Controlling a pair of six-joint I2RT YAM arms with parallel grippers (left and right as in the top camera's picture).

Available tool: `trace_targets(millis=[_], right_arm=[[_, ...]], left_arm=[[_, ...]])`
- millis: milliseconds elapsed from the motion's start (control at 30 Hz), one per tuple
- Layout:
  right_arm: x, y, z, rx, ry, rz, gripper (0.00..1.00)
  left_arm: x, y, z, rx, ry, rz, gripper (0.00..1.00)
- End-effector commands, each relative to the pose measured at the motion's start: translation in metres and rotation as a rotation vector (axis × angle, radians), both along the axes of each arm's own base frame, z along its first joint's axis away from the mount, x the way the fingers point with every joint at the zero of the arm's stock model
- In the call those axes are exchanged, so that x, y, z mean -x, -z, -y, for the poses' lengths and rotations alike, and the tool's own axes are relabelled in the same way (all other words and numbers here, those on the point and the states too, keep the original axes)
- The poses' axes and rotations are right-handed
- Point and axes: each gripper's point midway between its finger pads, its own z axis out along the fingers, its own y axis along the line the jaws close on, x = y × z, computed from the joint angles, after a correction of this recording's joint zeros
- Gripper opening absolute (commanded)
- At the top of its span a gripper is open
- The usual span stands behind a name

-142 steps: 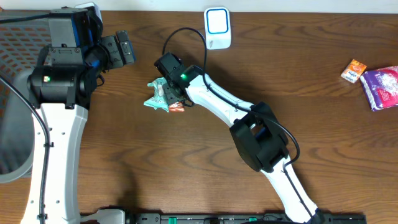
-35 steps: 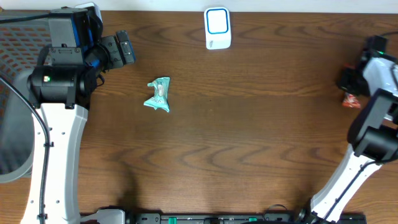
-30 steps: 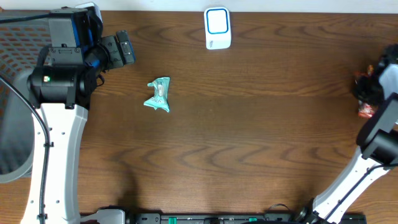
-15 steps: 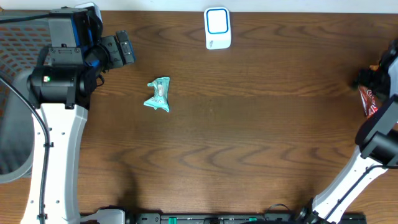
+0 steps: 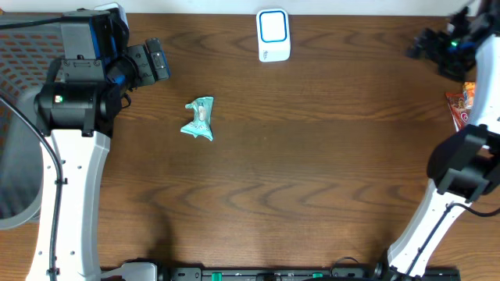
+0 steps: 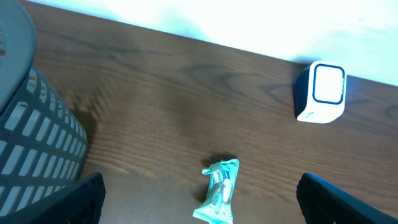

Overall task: Scan the item barcode
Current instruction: 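Reach the right gripper to the green wipes pack and grasp it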

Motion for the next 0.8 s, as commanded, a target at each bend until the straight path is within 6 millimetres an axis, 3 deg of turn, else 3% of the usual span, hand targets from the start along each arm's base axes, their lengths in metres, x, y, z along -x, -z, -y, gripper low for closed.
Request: trace_targets(millis=[0, 233, 367, 567, 633, 767], right_arm=[[-0.013, -0.027, -0.108, -0.335, -0.219, 0.100, 0.98], [-0.017, -0.009, -0.222, -0.297, -0.374, 0.078, 0.77], [-0.008, 0.019, -0.284, -0.253, -0.321, -0.003, 0.83], [0.011, 0.043, -0.384, -0.276, -0.425, 0.042, 0.83], [0.019, 0.052, -0.410, -0.279, -0.427, 0.049, 0.84], [0.037, 0.071, -0.444, -0.252, -0.373, 0.032, 0.84]], left_arm=[[-0.002, -0.002, -0.003, -0.005, -0.015, 0.005, 0.98], [-0.002, -0.002, -0.003, -0.005, -0.015, 0.005, 0.98], [-0.002, -0.002, -0.003, -0.005, -0.015, 0.005, 0.98], [-0.002, -0.002, -0.003, -0.005, -0.015, 0.005, 0.98], [-0.002, -0.002, -0.003, -0.005, -0.015, 0.005, 0.98], [-0.002, -0.002, -0.003, -0.005, -0.015, 0.005, 0.98]])
